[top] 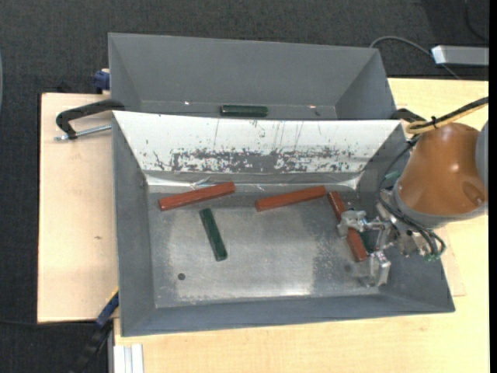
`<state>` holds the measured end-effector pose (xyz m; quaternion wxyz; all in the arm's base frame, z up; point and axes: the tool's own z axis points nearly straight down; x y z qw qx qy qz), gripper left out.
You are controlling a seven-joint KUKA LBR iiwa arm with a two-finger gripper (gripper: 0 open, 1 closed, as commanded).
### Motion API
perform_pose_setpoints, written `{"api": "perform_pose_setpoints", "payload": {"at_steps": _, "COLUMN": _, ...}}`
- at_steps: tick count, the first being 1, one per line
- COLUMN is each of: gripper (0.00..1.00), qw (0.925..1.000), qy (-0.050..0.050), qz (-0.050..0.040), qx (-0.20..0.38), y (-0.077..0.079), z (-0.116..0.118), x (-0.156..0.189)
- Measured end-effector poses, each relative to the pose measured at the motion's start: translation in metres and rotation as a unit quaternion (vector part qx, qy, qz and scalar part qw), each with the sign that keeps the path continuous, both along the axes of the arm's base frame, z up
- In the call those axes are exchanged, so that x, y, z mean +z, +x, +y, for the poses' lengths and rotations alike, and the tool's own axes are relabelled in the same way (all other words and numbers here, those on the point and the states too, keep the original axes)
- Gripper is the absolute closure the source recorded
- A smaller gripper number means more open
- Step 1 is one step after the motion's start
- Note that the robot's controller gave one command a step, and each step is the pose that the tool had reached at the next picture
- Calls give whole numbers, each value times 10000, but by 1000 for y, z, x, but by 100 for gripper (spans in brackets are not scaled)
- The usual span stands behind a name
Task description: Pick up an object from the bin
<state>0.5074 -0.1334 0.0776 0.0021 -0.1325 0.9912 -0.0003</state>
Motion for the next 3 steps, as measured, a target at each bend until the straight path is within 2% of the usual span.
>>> {"api": "perform_pose_setpoints", "payload": {"at_steps": 1, "gripper": 0, "qw": 10000, "qy": 10, "qz": 37, "qx": -39, "y": -6, "z": -4, "x": -14}}
{"api": "perform_pose_setpoints", "payload": {"at_steps": 2, "gripper": 0, "qw": 9972, "qy": 7, "qz": -6, "qx": -754, "y": 3, "z": -11, "x": 16}}
{"api": "perform_pose_setpoints", "payload": {"at_steps": 3, "gripper": 0, "qw": 9991, "qy": 0, "qz": -11, "qx": -429, "y": 27, "z": -10, "x": 23}}
